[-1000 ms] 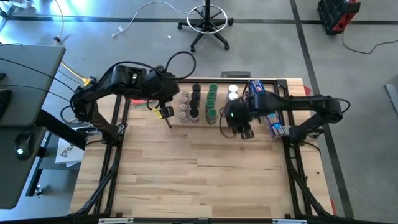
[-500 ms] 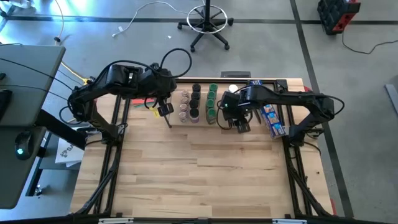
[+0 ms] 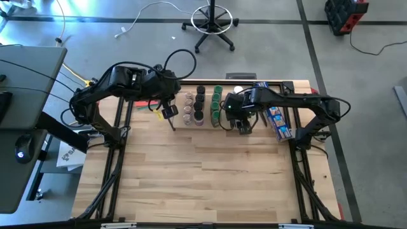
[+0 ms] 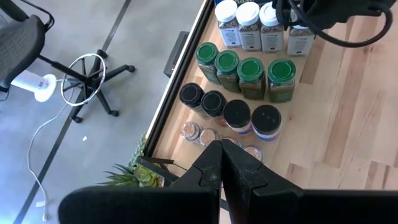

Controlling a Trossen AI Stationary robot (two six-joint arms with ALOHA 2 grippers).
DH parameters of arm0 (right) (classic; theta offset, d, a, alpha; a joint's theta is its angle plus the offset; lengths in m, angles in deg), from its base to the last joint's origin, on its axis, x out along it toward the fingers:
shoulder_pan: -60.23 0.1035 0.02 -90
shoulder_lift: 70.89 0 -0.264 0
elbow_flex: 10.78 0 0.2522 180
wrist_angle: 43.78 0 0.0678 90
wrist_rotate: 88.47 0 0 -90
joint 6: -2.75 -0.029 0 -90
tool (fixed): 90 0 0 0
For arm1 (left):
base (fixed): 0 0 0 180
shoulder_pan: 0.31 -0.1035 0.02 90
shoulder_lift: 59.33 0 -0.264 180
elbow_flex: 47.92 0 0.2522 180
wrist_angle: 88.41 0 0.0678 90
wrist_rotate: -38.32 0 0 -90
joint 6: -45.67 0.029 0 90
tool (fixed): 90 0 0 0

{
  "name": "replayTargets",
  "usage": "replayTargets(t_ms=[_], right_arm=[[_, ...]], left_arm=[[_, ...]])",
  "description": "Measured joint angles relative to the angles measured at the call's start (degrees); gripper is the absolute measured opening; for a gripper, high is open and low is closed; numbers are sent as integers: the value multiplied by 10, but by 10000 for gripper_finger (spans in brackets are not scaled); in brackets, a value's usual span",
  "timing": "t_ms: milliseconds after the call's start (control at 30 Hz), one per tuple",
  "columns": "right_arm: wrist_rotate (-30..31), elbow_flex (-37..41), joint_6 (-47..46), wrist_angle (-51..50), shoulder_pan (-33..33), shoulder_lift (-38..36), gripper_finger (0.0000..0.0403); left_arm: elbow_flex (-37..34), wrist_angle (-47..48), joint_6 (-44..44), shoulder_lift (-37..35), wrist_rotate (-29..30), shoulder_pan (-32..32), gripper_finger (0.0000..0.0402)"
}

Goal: Shelf spices
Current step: Put the white seasoning bottle aligned with the other green seasoning bottles on the shelf

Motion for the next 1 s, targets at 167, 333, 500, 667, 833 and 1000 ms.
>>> replayTargets(t_ms=[167, 333, 500, 667, 833, 1000], right_arm=[[3, 0, -35, 4, 0, 0, 241], [7, -6, -50, 6, 0, -1, 242], [26, -31, -49, 7, 0, -1, 242], [29, -57, -44, 5, 0, -1, 242], [42, -87, -26, -24, 0, -1, 243], [3, -110, -29, -57, 20, -28, 240]], left_arm=[[0, 0, 2, 0, 0, 0, 0], [0, 0, 5, 0, 0, 0, 0], [0, 0, 5, 0, 0, 0, 0], [0, 0, 5, 0, 0, 0, 0], [0, 0, 5, 0, 0, 0, 0], [0, 0, 1, 0, 0, 2, 0]])
